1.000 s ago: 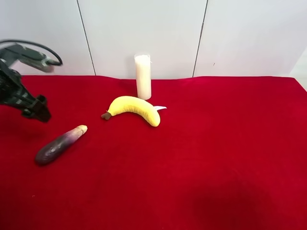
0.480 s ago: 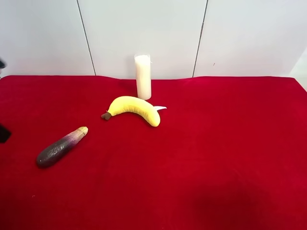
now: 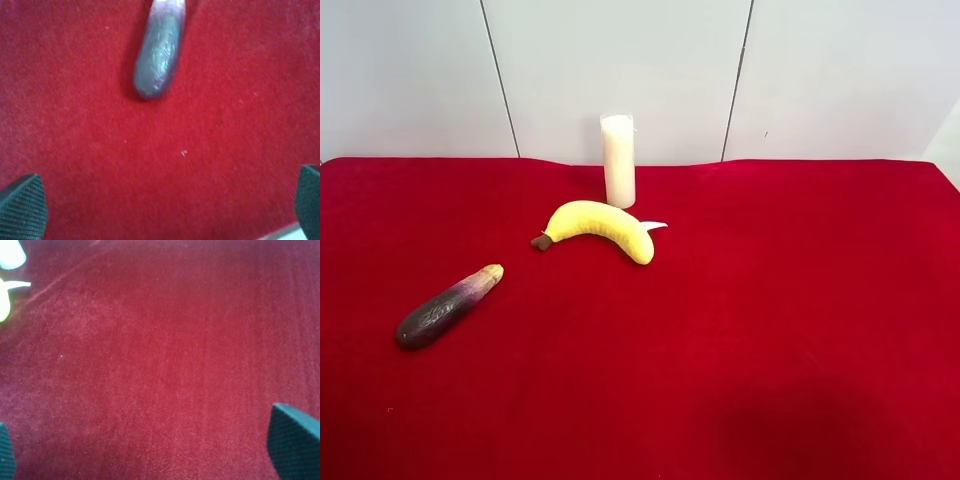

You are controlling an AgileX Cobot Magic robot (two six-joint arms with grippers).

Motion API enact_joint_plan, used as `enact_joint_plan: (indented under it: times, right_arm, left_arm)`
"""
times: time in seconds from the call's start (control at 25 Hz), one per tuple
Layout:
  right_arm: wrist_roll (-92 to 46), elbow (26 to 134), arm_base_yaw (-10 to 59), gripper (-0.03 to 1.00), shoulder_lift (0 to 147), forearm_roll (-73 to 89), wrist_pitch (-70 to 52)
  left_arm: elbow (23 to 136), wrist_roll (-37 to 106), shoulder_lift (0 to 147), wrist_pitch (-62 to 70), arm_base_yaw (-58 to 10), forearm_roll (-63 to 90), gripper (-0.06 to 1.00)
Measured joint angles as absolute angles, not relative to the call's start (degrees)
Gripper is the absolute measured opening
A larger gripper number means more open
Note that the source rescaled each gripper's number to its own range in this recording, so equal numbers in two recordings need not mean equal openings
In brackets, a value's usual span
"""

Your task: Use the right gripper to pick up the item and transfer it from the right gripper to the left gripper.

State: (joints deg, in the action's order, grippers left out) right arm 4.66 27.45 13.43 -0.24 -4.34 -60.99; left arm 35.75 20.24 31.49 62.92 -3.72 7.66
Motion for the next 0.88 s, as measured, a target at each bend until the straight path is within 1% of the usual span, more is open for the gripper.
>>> enact_joint_plan:
  times: [0.28, 0.4, 0.64, 0.72, 0.88]
  right_arm:
    - [4.7, 27.4, 13.4, 1.0, -0.2, -4.3, -61.0]
    - [4.7, 27.4, 13.4, 1.0, -0.2, -4.3, -61.0]
    - [4.7, 27.4, 13.4, 1.0, -0.2, -4.3, -61.0]
    - [4.7, 27.4, 13.4, 1.0, -0.2, -4.3, -61.0]
    - [4.7, 27.4, 13.4, 1.0, -0.2, -4.3, -61.0]
  left_arm:
    - [32.4, 9.6, 23.1, 63.4, -3.7, 8.5, 1.0]
    - [30.1, 8.5, 19.8, 62.1, -3.7, 8.5, 1.0]
    - [29.5, 6.4, 12.8, 61.3, -3.5, 8.1, 1.0]
    - [29.3, 5.9, 9.7, 61.3, -2.4, 7.9, 1.0]
    - [29.3, 5.8, 3.5, 61.3, 2.5, 7.8, 1.0]
